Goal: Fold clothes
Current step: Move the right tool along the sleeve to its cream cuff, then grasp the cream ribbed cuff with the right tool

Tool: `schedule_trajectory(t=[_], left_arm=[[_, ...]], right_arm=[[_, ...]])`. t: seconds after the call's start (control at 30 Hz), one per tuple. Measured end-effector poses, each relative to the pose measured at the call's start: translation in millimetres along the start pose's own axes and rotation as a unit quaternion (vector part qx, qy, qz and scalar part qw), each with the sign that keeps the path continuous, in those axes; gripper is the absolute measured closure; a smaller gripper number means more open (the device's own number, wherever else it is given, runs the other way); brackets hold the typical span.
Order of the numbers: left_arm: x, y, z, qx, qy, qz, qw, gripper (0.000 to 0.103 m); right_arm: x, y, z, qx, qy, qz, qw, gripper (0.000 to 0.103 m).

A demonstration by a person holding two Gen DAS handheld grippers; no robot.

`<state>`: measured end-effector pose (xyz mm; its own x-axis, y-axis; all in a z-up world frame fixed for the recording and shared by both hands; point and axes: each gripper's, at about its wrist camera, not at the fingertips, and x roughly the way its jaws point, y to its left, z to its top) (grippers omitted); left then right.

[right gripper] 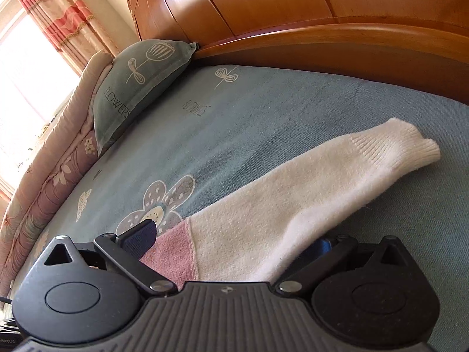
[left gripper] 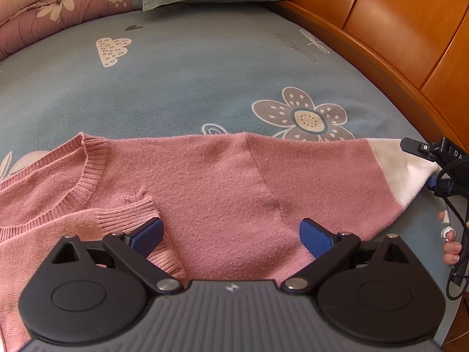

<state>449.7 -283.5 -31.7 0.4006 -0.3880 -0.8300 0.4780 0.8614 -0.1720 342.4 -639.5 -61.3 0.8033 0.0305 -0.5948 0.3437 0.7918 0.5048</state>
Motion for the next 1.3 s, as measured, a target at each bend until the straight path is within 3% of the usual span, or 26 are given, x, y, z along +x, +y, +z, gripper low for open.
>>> schedule_trajectory(t=[0.4, 0.5, 0.6, 0.8, 0.97, 1.3], left_arm=[[2, 0, 6, -0.011, -0.006, -0.002, 0.9999, 0.004], [3, 3, 6, -0.019, -0.008, -0.002, 0.9998, 0.004], [3, 5, 7, -0.027, -0.008, -0.002, 0.9996, 0.004], [0, 10, 4, -0.028, -0.009, 0.000, 0.9996, 0.004], [-6, 16, 0, -0.036, -0.013, 0.004, 0.9993, 0.004], [-22, 28, -5, -0.039, -0.020, 0.012, 0.9990, 0.004]], right_arm=[[14, 6, 6, 0.001, -0.004, 0.007, 1.000, 0.000], [0, 10, -12, 0.022, 0.000, 0.009, 1.000, 0.000], [7, 26, -19, -0.019, 0.001, -0.010, 1.000, 0.000], [35, 32, 0, -0.055, -0.013, -0.015, 0.998, 0.000], [16, 23, 8, 0.026, -0.034, 0.041, 0.998, 0.000], [-14, 64, 16, 0.008, -0.065, 0.109, 0.992, 0.000]])
